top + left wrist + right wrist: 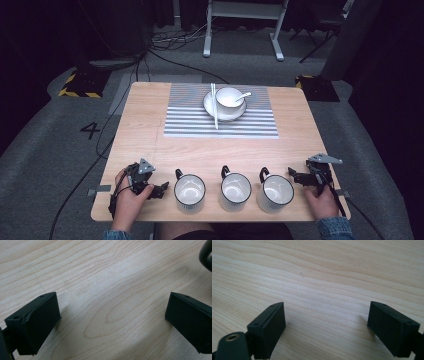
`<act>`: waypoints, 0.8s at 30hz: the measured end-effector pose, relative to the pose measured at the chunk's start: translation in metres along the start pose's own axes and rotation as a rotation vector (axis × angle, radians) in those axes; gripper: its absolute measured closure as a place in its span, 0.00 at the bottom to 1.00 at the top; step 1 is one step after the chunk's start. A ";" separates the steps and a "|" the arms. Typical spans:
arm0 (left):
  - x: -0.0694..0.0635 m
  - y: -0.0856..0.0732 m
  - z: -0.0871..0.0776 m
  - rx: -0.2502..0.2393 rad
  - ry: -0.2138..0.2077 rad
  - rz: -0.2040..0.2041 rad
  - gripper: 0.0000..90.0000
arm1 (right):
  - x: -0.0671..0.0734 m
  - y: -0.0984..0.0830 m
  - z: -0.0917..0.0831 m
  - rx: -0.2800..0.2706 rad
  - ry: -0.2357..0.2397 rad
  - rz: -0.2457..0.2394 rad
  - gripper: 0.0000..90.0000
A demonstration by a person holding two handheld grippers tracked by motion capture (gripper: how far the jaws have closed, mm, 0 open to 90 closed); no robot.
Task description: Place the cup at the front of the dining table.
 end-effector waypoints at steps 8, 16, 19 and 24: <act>0.000 0.000 0.000 -0.002 0.000 0.000 0.00 | 0.000 0.000 0.000 0.000 0.000 0.000 0.17; 0.001 0.001 0.000 -0.002 0.008 0.008 0.00 | 0.000 0.000 0.000 0.000 -0.001 -0.001 0.17; 0.001 0.001 0.000 -0.001 -0.001 0.011 0.00 | 0.000 0.000 0.000 0.000 -0.001 -0.001 0.17; 0.001 0.001 0.001 -0.004 0.000 0.005 0.00 | 0.000 0.000 0.000 0.000 0.000 0.000 0.17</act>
Point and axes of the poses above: each handheld gripper's, and its own axes: z roughly forward along the jaws, y roughly out of its top, x roughly to its left, the point moved 5 cm from there along z, roughly forward along the jaws, and after that the axes turned 13 degrees about x, right-handed, at the moved point
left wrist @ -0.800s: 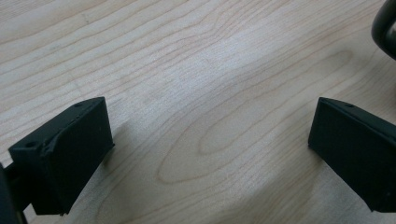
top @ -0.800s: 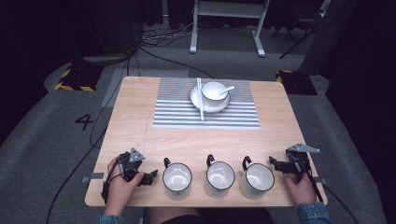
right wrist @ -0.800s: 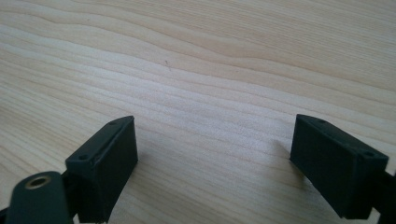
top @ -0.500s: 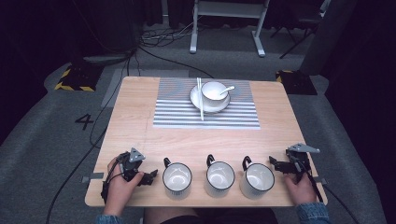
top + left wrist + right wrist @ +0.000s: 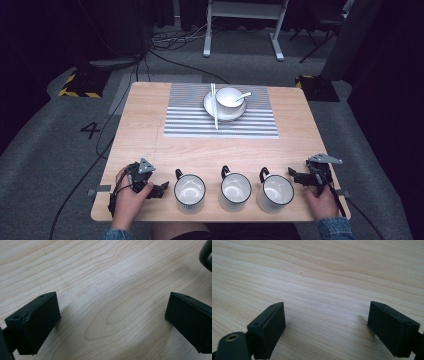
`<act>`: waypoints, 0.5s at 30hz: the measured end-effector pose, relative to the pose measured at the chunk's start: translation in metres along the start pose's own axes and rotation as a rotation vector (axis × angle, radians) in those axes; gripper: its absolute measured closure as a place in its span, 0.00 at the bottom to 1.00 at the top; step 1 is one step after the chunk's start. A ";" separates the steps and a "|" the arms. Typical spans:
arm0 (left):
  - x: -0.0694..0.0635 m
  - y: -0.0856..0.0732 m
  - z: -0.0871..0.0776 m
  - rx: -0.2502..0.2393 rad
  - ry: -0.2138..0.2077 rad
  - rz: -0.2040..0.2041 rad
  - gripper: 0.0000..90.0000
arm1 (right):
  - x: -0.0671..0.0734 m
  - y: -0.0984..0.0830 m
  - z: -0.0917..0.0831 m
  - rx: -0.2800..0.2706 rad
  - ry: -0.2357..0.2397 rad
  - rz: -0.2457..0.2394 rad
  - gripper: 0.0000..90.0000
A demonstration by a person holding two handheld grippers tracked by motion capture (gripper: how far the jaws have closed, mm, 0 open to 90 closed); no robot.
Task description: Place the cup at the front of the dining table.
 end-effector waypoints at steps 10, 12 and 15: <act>-0.001 0.001 0.000 0.008 0.002 -0.009 0.00 | 0.000 0.000 0.000 -0.001 -0.001 -0.001 0.17; 0.000 0.002 0.001 0.000 0.001 -0.008 0.00 | 0.000 0.000 0.000 -0.001 0.000 -0.001 0.17; 0.002 0.003 0.000 -0.012 0.007 -0.030 0.04 | 0.000 0.000 0.000 -0.001 -0.001 -0.001 0.17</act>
Point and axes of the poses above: each handheld gripper's, and its own axes: z roughly forward along the jaws, y roughly out of its top, x roughly to its left, the point moved 5 cm from there along z, roughly forward along the jaws, and after that the axes turned 13 degrees about x, right-handed, at the moved point
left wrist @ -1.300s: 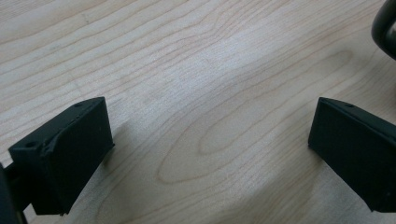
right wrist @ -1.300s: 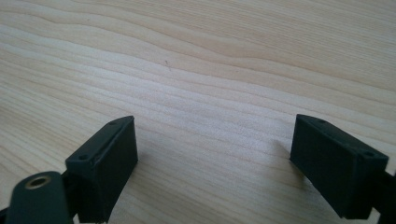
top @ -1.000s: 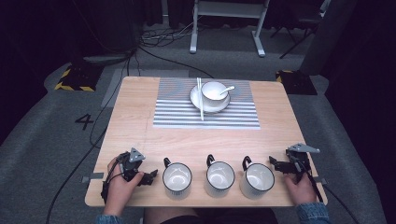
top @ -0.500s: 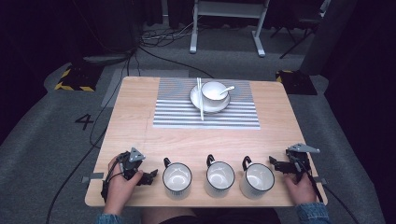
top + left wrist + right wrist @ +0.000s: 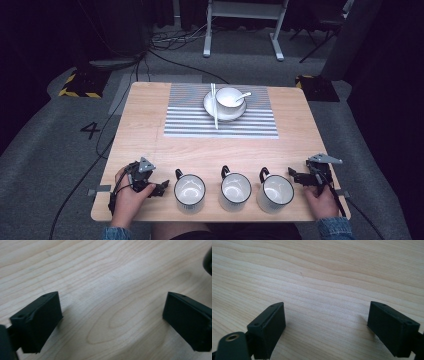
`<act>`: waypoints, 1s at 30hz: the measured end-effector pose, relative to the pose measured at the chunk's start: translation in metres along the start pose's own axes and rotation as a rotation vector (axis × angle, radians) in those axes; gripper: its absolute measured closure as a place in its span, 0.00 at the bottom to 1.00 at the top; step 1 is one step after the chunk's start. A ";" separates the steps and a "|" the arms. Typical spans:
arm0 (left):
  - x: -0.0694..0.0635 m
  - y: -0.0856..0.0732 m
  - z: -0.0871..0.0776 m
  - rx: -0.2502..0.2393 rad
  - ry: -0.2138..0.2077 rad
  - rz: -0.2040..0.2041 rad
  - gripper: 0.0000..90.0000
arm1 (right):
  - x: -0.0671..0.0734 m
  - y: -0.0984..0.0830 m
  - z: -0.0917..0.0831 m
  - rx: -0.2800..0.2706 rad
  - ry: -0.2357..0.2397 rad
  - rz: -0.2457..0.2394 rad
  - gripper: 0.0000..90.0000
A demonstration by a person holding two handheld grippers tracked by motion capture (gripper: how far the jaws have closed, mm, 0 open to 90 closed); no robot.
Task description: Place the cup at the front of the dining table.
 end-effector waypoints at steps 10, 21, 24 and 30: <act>0.004 0.001 -0.007 -0.056 -0.021 -0.087 0.18 | 0.000 0.000 0.000 0.000 0.001 0.001 0.17; -0.006 0.005 -0.041 -0.078 -0.018 -0.120 0.18 | 0.000 0.000 0.000 0.000 0.000 0.000 0.17; -0.010 0.004 -0.051 -0.077 -0.007 -0.105 0.18 | 0.000 0.000 0.000 0.000 0.000 0.001 0.17; -0.019 0.001 -0.073 -0.062 0.011 -0.104 0.18 | 0.000 0.000 0.000 0.000 0.001 0.001 0.17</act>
Point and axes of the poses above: each handheld gripper's, and its own axes: z roughly forward along the jaws, y roughly out of its top, x roughly to its left, the point moved 5 cm from there along z, roughly forward along the jaws, and after that the axes turned 13 degrees about x, right-handed, at the moved point
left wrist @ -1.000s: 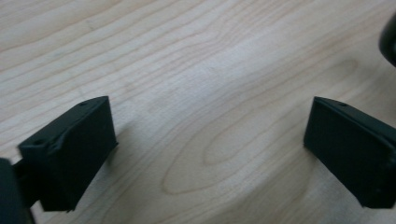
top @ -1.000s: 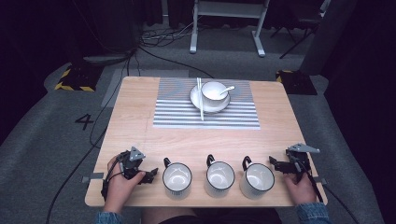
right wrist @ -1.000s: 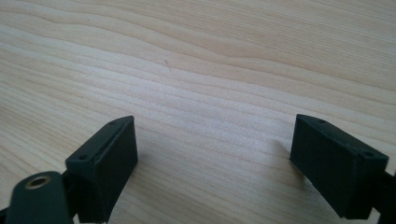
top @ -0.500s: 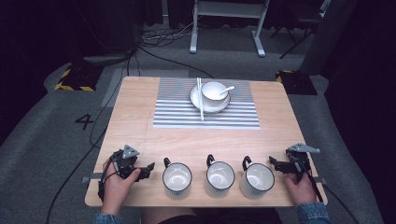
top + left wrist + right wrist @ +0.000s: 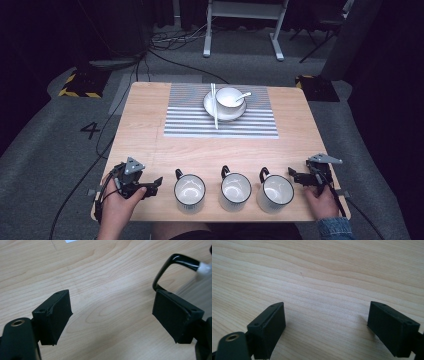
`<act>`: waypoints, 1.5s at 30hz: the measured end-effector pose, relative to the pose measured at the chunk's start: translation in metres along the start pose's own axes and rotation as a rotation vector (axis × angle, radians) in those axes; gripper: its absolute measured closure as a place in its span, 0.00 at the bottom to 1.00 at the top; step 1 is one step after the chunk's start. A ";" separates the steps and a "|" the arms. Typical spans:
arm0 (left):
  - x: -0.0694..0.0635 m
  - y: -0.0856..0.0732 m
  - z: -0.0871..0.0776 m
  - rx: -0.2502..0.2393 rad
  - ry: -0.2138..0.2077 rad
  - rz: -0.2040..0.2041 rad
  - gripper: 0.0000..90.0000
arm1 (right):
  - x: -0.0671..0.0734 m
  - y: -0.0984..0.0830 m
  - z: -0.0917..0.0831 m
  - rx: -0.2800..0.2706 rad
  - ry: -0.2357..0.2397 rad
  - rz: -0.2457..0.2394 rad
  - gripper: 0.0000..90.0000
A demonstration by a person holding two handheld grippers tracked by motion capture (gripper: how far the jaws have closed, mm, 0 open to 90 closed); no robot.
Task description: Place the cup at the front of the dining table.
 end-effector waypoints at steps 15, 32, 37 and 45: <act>-0.034 -0.017 -0.041 -0.066 0.030 0.057 0.18 | 0.000 0.000 0.000 0.000 0.000 0.000 0.17; -0.064 -0.032 -0.045 -0.158 -0.094 0.112 0.18 | 0.000 0.000 0.000 0.000 0.000 0.000 0.17; -0.076 -0.029 -0.040 -0.150 -0.124 0.146 0.18 | 0.000 0.000 0.000 0.000 -0.001 0.000 0.17; -0.086 -0.027 -0.032 -0.130 -0.149 0.171 0.18 | 0.000 0.000 0.000 0.000 -0.001 -0.001 0.17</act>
Point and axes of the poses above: each handheld gripper's, and its own axes: z roughly forward along the jaws, y roughly out of its top, x roughly to its left, the point moved 5 cm from there along z, roughly forward along the jaws, and after that the axes turned 13 degrees about x, right-handed, at the moved point
